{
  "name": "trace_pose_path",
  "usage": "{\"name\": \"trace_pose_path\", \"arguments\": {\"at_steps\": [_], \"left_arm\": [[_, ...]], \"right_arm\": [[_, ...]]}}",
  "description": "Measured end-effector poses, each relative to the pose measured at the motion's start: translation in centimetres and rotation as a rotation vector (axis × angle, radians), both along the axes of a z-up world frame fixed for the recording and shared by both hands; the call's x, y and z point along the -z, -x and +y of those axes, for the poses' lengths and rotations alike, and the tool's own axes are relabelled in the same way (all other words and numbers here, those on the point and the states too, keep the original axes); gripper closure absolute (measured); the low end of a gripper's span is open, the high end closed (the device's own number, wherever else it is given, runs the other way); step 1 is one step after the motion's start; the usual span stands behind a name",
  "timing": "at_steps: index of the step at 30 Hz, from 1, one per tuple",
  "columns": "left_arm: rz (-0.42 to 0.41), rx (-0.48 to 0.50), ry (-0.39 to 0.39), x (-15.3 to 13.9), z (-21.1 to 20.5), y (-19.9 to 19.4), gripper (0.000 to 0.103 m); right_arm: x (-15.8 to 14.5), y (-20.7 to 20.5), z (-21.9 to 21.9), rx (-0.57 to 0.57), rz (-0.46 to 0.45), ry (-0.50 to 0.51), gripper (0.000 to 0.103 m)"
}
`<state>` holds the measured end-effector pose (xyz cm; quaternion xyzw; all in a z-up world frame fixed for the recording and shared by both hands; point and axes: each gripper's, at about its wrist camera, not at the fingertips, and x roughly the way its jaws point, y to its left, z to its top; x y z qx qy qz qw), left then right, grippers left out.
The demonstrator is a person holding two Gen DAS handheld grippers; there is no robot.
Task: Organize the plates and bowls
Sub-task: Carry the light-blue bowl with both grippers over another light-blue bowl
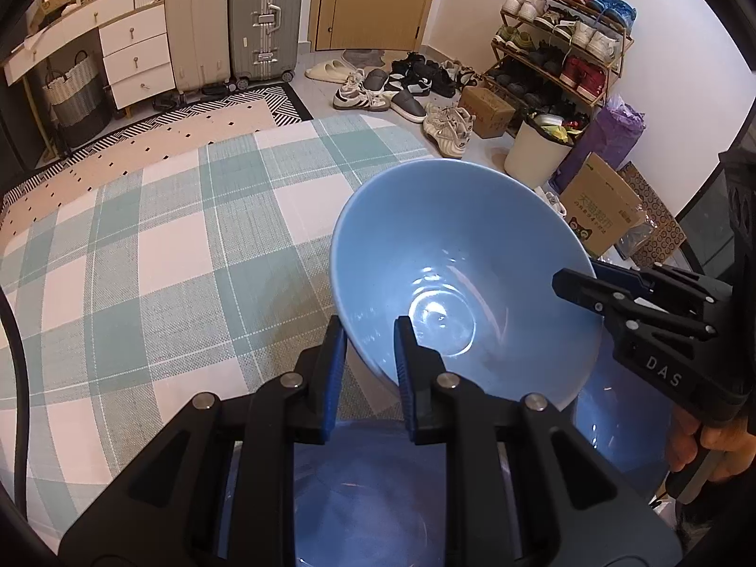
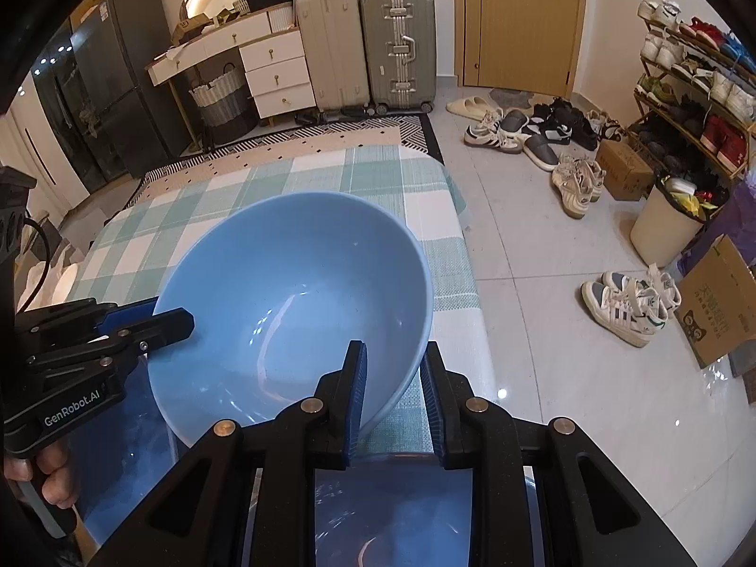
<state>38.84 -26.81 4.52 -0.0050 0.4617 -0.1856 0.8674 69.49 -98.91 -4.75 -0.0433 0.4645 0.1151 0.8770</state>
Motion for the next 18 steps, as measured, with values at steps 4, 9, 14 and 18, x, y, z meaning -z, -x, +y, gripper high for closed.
{"name": "trace_pose_path", "arguments": {"at_steps": [4, 9, 14, 18], "left_arm": [[-0.023, 0.002, -0.002, -1.1, -0.1, 0.6, 0.085], [-0.051, -0.001, 0.003, -2.8, 0.0, 1.7, 0.085], [-0.072, -0.005, 0.013, -4.5, 0.3, 2.8, 0.085], [-0.095, -0.005, 0.015, -6.0, 0.4, 4.0, 0.085]], "right_arm": [[-1.1, 0.4, -0.2, 0.006, -0.022, -0.015, 0.079], [-2.6, 1.2, -0.2, 0.002, -0.054, -0.018, 0.079], [-4.1, 2.3, -0.2, -0.002, -0.084, -0.021, 0.079], [-5.5, 3.3, -0.2, -0.004, -0.109, -0.021, 0.079]]}}
